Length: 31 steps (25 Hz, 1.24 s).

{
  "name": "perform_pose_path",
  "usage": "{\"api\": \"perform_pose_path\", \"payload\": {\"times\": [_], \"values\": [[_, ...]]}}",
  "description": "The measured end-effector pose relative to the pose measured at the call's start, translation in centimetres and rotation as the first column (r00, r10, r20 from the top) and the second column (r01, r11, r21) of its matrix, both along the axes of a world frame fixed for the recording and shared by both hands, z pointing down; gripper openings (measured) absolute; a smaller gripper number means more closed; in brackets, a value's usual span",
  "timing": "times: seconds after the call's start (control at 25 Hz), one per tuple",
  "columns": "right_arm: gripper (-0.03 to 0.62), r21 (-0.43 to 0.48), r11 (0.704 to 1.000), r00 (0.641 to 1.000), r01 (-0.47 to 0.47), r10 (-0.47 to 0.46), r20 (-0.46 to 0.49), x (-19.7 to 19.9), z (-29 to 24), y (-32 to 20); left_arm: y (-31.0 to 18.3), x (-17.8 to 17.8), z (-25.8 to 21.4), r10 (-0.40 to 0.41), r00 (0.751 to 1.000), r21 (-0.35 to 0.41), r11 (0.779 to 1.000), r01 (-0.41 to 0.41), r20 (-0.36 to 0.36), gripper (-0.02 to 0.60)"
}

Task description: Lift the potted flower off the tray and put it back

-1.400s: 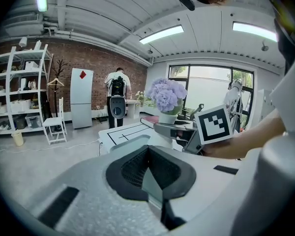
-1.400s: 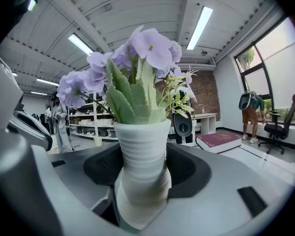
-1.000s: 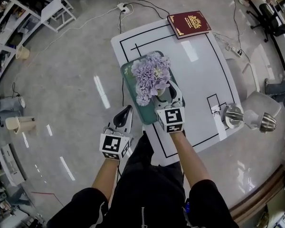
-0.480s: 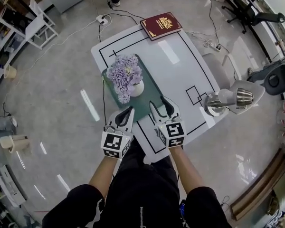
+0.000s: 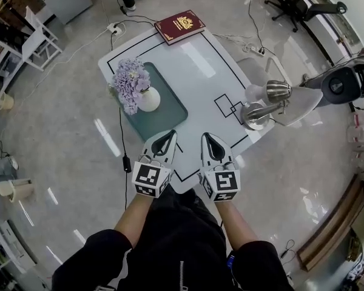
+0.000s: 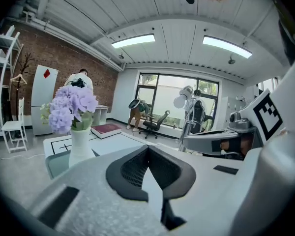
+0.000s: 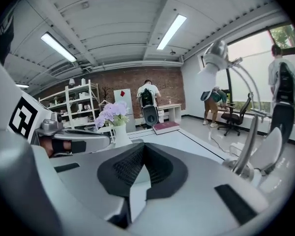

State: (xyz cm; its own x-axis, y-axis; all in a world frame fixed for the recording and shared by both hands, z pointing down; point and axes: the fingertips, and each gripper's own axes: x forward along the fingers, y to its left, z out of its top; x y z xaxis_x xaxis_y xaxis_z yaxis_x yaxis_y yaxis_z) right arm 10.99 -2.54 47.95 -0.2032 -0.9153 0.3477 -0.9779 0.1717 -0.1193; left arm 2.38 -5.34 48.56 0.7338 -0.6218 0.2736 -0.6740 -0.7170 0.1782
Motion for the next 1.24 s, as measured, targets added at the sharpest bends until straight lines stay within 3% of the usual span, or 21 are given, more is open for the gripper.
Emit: {"api": "perform_pose_path", "payload": {"times": [0.12, 0.28, 0.84, 1.24], "values": [[0.008, -0.016, 0.999, 0.999, -0.035, 0.035, 0.008, 1.2, -0.1, 2.6, 2.0, 1.8, -0.3, 0.012, 1.000, -0.001, 1.000, -0.012, 0.009, 0.004], [0.006, -0.027, 1.000, 1.000, -0.011, 0.011, 0.008, 1.7, -0.4, 4.9, 4.0, 3.1, -0.8, 0.018, 1.000, 0.016, 1.000, -0.019, 0.021, 0.005], [0.006, -0.003, 1.000, 1.000, -0.001, 0.001, -0.002, 3.1, -2.8, 9.7, 9.2, 4.1, -2.6, 0.010, 1.000, 0.037, 0.999, -0.011, 0.022, 0.005], [0.006, 0.003, 1.000, 1.000, 0.017, -0.017, -0.006, 2.3, -2.9, 10.1, 9.3, 3.4, -3.4, 0.006, 1.000, 0.060, 0.998, -0.008, 0.029, 0.003]]}}
